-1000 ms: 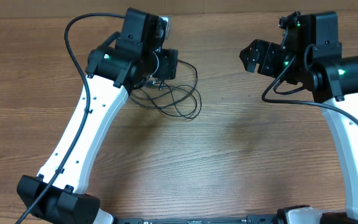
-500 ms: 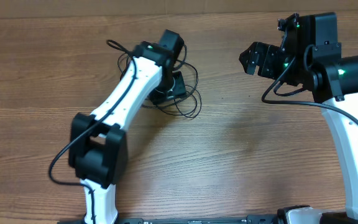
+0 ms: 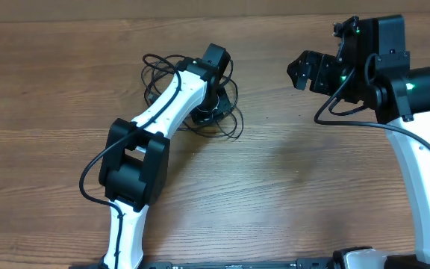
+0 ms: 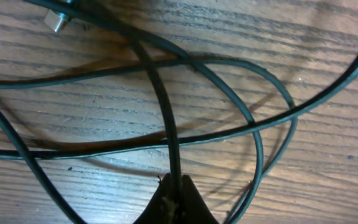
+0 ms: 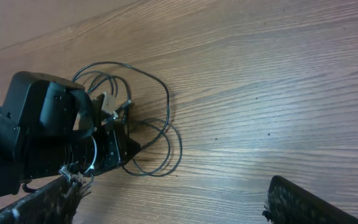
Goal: Untangle cables
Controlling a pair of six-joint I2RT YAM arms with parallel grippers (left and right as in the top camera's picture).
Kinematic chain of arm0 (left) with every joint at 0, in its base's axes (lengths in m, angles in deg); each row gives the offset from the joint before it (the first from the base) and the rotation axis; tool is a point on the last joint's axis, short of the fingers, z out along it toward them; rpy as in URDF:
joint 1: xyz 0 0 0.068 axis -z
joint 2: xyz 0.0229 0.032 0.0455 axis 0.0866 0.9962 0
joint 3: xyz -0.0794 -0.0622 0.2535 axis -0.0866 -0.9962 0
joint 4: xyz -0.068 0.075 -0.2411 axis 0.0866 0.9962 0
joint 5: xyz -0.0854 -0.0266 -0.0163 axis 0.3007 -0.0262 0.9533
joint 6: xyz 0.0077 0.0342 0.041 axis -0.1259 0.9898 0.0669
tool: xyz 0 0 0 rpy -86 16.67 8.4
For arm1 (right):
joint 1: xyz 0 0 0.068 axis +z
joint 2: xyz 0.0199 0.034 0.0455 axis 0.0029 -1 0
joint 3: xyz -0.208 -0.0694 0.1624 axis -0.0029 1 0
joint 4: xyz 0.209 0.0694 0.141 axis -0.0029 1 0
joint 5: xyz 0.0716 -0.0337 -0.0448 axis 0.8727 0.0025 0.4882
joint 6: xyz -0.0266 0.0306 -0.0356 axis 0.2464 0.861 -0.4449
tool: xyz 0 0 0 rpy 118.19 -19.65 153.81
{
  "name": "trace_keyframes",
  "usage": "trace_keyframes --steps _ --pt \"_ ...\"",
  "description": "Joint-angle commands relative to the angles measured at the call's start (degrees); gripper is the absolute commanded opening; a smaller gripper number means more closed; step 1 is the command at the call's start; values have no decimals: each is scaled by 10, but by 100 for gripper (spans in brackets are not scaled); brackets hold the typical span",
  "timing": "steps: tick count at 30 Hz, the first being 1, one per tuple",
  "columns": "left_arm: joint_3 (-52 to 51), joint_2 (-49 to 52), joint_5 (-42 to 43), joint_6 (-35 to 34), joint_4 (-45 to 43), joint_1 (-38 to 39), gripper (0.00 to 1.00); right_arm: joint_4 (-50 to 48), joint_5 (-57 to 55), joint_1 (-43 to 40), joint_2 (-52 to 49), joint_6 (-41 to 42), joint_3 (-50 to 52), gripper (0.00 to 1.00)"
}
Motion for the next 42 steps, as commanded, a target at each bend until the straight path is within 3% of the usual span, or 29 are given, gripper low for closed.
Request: trace_keyframes --steps 1,3,7,10,14,16,23,28,33,37,42 --pt "70 -4 -6 54 34 -5 4 -1 3 -3 -1 -2 -3 94" --pt "138 -5 -8 86 77 -5 4 1 3 -3 -1 -2 -3 94" --pt "367 -6 -5 139 186 -5 4 0 3 -3 -1 -2 -2 95" --pt "553 -6 72 155 229 -5 4 0 3 -3 -1 -2 -2 97" --pt "694 -6 146 146 239 -10 4 0 3 -3 -1 -2 -2 98" --pt "770 -7 155 109 231 -24 4 0 10 -3 -1 -2 -2 98" --pt "778 -65 204 9 123 -102 4 0 59 -3 -1 -12 -2 98" --pt "779 -87 240 -72 30 -171 4 -11 154 -3 -10 -54 18 98" --pt "778 -89 278 -187 -75 -241 4 -87 319 9 -59 -110 65 98" --pt "778 -89 292 -222 -119 -262 4 -152 348 50 -90 -110 66 98" --pt "778 -89 289 -228 -129 -263 4 -237 343 144 -133 -192 66 96"
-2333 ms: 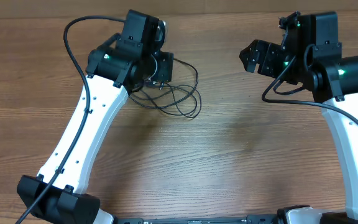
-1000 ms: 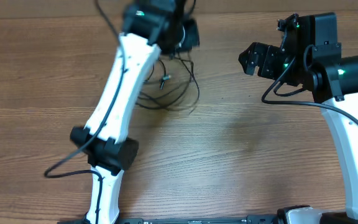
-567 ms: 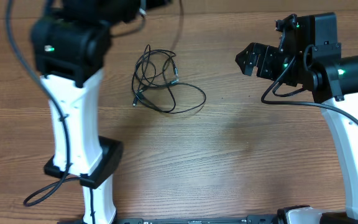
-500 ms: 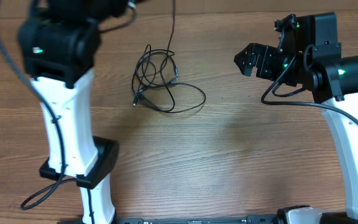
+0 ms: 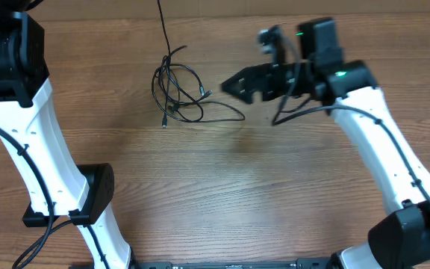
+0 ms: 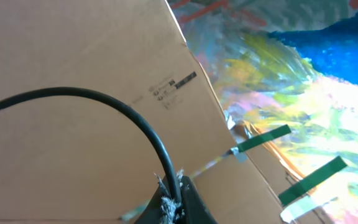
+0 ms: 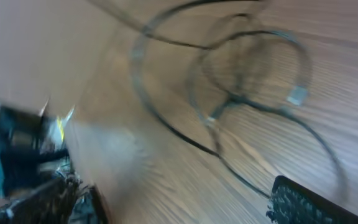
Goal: Untangle cables
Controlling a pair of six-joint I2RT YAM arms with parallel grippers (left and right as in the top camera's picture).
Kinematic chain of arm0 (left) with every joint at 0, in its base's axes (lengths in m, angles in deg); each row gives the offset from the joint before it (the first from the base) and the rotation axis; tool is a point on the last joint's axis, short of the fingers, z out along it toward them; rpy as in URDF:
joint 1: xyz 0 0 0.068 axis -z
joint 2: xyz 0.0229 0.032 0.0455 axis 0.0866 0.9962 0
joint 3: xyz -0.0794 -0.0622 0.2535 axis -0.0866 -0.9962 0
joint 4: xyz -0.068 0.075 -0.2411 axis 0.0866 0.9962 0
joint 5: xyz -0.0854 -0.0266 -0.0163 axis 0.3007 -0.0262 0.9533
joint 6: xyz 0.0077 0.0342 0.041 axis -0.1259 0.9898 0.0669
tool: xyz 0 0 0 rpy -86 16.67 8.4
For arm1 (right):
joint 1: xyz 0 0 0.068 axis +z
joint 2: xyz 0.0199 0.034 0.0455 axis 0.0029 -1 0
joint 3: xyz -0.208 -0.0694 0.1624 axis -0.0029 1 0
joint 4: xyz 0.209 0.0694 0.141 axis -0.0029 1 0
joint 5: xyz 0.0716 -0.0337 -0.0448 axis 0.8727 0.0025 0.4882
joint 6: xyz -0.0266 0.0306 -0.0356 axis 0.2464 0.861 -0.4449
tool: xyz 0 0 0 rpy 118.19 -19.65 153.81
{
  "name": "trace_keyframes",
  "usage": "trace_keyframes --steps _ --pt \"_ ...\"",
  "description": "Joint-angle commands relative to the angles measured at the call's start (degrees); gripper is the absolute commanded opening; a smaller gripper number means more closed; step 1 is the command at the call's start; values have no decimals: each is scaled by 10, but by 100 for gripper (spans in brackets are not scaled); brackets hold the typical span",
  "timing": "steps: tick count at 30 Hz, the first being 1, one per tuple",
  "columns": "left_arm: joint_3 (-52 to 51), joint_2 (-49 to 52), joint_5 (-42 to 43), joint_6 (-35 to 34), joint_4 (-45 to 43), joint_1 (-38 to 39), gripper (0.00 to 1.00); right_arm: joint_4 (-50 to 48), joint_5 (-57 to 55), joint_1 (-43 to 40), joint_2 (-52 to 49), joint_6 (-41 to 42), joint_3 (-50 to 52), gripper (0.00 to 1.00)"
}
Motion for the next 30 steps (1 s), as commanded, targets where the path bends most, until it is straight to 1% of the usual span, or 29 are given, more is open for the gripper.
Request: trace_keyframes --steps 1,5,7,9,10,11,13,15,16,18,19,21,22,24,27,30 --pt "7 -17 10 -23 -8 0 4 -38 24 61 -34 -71 -3 96" --pt "7 -17 12 -23 -7 -1 4 -97 17 108 -98 -85 -3 96" --pt "7 -17 11 -23 -8 -1 4 -145 -3 125 -131 -85 -3 86" --pt "7 -17 10 -25 -13 -6 4 -180 -35 136 -151 -75 -3 67" --pt "7 -17 10 -29 -15 -11 4 -190 -56 137 -157 -56 -3 61" --pt "7 -17 10 -35 -19 -19 4 -199 -90 139 -163 -21 -3 53" --pt "7 -17 10 -61 -28 -41 4 -200 -162 138 -168 56 -3 29" --pt "7 -17 15 -97 -47 -84 4 -182 -215 131 -169 103 -3 14" --pt "7 -17 16 -115 -56 -107 4 -161 -250 127 -169 129 -3 9" --pt "7 -17 18 -139 -71 -142 4 -131 -287 120 -169 156 -3 6" --pt "7 -17 23 -162 -85 -172 5 -89 -331 110 -169 185 -3 4" --pt "7 -17 29 -189 -102 -209 4 -35 -371 96 -170 208 -3 4" --pt "7 -17 33 -205 -112 -234 4 3 -389 82 -170 209 -2 4" --pt "7 -17 37 -223 -122 -275 4 45 -404 62 -171 209 -2 4" --pt "7 -17 45 -237 -126 -317 4 90 -414 30 -172 207 -2 4" --pt "7 -17 54 -251 -126 -366 4 126 -414 -33 -172 202 -2 4"
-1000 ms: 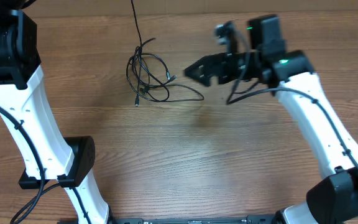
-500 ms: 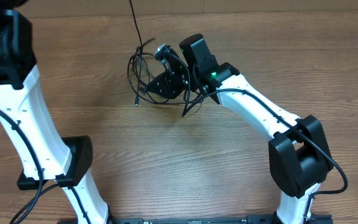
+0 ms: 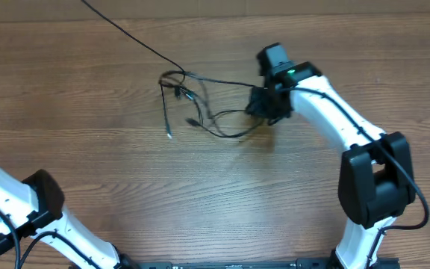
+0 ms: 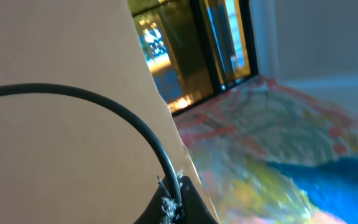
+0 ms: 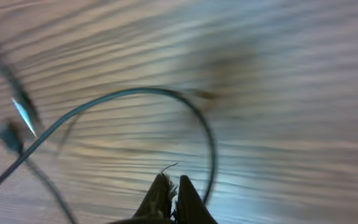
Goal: Untangle cables
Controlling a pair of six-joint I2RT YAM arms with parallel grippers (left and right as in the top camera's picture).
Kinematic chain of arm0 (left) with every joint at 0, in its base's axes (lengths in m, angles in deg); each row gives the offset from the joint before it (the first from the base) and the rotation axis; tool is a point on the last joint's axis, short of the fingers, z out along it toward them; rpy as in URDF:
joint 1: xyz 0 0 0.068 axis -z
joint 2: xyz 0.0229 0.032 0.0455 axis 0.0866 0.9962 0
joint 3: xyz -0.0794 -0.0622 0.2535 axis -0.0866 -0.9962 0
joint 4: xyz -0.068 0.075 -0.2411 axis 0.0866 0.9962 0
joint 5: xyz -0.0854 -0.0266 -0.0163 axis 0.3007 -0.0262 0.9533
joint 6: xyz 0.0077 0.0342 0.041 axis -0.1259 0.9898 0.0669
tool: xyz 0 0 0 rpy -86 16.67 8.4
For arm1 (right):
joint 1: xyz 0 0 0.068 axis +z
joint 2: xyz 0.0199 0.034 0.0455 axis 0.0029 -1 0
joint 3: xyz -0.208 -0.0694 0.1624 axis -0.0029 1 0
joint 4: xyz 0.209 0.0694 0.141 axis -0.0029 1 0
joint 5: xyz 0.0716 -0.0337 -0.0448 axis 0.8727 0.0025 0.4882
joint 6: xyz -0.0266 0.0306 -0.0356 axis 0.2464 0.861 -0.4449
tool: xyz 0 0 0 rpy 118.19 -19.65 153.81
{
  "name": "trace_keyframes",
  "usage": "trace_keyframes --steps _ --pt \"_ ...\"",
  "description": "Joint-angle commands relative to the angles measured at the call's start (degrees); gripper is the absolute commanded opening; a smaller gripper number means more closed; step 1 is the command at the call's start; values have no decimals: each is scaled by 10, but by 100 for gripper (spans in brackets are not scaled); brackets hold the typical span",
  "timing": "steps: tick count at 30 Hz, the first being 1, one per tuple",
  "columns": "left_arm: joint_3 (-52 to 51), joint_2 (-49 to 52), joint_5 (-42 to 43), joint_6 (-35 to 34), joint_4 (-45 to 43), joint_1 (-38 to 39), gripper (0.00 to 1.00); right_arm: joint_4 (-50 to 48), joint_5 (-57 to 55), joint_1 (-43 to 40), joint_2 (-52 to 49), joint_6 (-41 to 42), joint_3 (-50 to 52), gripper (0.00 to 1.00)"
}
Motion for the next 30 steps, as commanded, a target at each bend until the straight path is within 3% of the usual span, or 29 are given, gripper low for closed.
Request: trace_keyframes --steps 1,9,16,22,25,27,30 --pt "7 -17 16 -35 -7 -43 4 17 -27 -59 -4 6 -3 4" --pt "7 -17 21 -99 -89 -122 4 25 -11 -165 -4 -47 -3 4" --pt "7 -17 18 -130 -118 -154 4 22 27 -177 -4 -86 -3 4" --pt "7 -17 -18 -71 -81 -156 4 23 31 -176 -4 -94 -3 5" --pt "7 -17 7 8 -29 -149 4 20 59 -176 -4 -110 -3 6" --pt "7 -17 15 66 45 -131 4 19 73 -176 -4 -115 -3 7" --pt "7 -17 -45 175 193 -93 4 21 75 -176 -4 -115 -3 7"
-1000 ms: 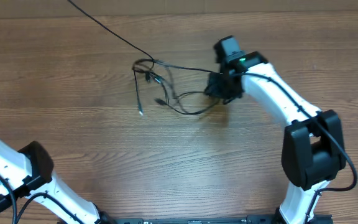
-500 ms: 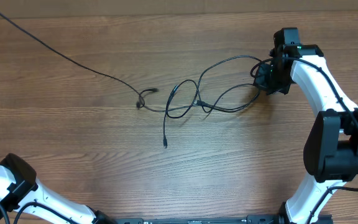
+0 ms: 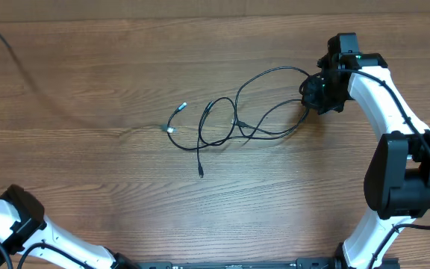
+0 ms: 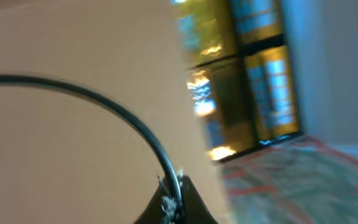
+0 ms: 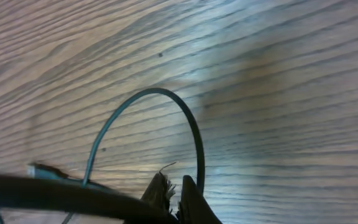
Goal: Untangle cables
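Observation:
Thin black cables (image 3: 237, 123) lie in loose crossing loops at mid-table, with a silver plug (image 3: 172, 128) at their left and another end (image 3: 200, 173) in front. My right gripper (image 3: 321, 96) is down at the loops' right end. In the right wrist view it (image 5: 176, 196) is shut, and a cable loop (image 5: 191, 124) curves down to its fingertips. My left gripper (image 4: 173, 198) is out of the overhead view, raised off the table and shut on a black cable (image 4: 104, 102). A faint blurred cable streak (image 3: 21, 67) crosses the table's far left.
The wooden table (image 3: 88, 209) fills the overhead view. My left arm's lower link (image 3: 13, 217) sits at the front left corner. The right arm (image 3: 402, 172) runs along the right side. Behind the left gripper are a tan cardboard wall and lit windows.
My right gripper has moved right with its cable, and the knot has spread into wide flat loops reaching further right. The cable held by the left gripper now shows only as a blur at far left.
My left gripper was shut on a cable inside the tangle on the table, with the right gripper open at the back right. The left then held its cable high off the table. The right gripper shut on the tangle's right side, and now the loops lie spread out.

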Controlling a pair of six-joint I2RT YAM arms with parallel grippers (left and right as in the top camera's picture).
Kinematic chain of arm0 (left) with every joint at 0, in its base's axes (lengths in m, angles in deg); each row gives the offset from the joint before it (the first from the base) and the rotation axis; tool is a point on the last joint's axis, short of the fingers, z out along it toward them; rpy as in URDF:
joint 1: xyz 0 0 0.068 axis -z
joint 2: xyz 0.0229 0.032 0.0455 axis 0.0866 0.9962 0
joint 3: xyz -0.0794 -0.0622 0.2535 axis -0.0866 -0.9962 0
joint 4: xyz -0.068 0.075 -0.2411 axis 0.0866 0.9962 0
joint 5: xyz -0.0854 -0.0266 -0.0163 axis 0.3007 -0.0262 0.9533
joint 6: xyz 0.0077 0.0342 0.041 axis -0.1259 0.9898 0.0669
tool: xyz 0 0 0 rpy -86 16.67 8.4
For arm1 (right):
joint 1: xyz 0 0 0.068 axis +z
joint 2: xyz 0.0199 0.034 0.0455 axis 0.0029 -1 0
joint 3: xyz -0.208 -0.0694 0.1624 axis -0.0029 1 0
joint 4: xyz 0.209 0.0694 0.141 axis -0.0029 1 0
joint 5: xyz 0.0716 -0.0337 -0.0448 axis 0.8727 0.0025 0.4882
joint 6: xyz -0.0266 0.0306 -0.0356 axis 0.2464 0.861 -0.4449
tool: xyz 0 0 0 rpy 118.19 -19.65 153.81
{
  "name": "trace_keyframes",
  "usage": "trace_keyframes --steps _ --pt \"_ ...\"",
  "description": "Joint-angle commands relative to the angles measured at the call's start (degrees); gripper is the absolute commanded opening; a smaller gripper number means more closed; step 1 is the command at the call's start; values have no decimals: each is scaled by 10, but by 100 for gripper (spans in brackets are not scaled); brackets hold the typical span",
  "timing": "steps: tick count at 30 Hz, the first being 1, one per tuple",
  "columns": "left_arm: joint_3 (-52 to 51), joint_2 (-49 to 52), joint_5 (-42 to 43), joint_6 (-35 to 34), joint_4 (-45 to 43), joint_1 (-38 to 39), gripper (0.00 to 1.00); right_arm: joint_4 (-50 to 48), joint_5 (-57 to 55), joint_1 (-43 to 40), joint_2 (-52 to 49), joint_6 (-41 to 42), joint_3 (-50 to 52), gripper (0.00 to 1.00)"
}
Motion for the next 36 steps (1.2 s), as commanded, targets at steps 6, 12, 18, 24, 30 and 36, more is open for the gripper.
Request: trace_keyframes --steps 6,12,18,24,30,36 --pt "3 -12 -384 296 268 124 4 3 21 3 -4 -12 -3 8" --pt "-21 -7 -708 355 344 158 4 7 21 3 -4 -12 -3 8" --pt "-140 14 -825 335 365 152 4 8 21 3 -4 -12 -3 8" --pt "-247 59 -826 335 357 146 4 13 22 3 -4 -11 -3 8" --pt "-284 124 -737 450 278 135 4 20 26 4 -4 -11 -3 8" --pt "-284 158 -691 492 245 132 100 28 26 7 -4 -11 -3 8"
